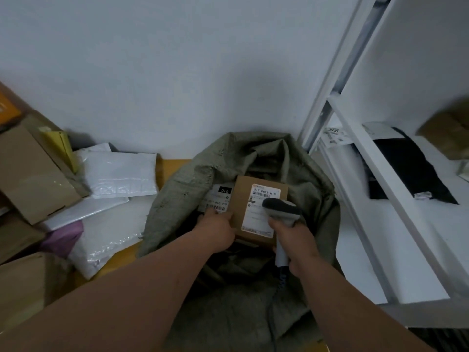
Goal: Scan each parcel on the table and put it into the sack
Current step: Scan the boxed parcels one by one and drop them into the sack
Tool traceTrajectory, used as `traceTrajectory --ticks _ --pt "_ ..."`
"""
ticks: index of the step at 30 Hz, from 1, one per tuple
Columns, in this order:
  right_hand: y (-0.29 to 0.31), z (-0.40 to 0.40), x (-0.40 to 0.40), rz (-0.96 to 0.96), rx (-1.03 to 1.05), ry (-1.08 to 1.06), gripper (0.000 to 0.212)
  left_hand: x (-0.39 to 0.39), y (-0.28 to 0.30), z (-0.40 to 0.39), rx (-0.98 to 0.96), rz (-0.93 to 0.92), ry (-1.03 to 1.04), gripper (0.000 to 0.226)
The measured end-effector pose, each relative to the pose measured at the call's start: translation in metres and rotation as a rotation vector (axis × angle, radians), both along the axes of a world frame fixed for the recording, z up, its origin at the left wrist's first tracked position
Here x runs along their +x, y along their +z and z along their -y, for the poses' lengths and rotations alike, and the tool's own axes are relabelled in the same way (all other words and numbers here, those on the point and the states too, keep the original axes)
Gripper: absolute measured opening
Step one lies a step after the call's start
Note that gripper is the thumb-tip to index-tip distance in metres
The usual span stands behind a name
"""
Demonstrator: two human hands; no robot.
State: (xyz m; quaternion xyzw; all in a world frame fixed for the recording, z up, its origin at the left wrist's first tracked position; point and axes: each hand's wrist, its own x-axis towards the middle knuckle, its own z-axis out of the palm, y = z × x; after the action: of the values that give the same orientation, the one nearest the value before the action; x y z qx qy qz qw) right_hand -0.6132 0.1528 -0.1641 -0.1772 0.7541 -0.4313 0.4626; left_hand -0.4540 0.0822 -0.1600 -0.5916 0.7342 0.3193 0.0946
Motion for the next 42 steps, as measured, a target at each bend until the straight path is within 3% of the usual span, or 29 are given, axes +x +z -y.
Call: traceTrajectory --ticks 5,12,16,20,24,30,34,42 --pt "0.017 -0.009 0.012 -0.087 -0.057 -0.106 0.021 0.024 0.025 -0.006 -0.124 -0.181 0.058 0.052" --pt "0.064 -0.017 0.086 -0.099 -0.173 0.098 0.01 0.087 0.076 -0.02 -0.372 -0.329 0.12 0.037" --pt "0.086 -0.023 0.146 -0.035 -0.237 0.21 0.015 0.157 0.094 -0.03 -0.455 -0.344 0.255 0.042" --pt "0.091 -0.025 0.216 -0.027 -0.294 0.255 0.013 0.243 0.095 -0.045 -0.488 -0.246 0.4 0.046" --pt "0.097 -0.036 0.28 -0.021 -0.23 0.419 0.014 0.32 0.088 -0.068 -0.452 -0.113 0.505 0.049" --pt "0.07 -0.051 0.355 -0.004 -0.149 0.472 0.012 0.404 0.059 -0.098 -0.22 -0.013 0.554 0.055" --pt "0.053 -0.056 0.381 0.013 -0.096 0.503 0.011 0.421 0.044 -0.108 -0.125 -0.038 0.499 0.034" --pt "0.031 -0.05 0.405 -0.085 0.003 0.553 0.006 0.413 0.029 -0.107 -0.105 0.106 0.414 0.027"
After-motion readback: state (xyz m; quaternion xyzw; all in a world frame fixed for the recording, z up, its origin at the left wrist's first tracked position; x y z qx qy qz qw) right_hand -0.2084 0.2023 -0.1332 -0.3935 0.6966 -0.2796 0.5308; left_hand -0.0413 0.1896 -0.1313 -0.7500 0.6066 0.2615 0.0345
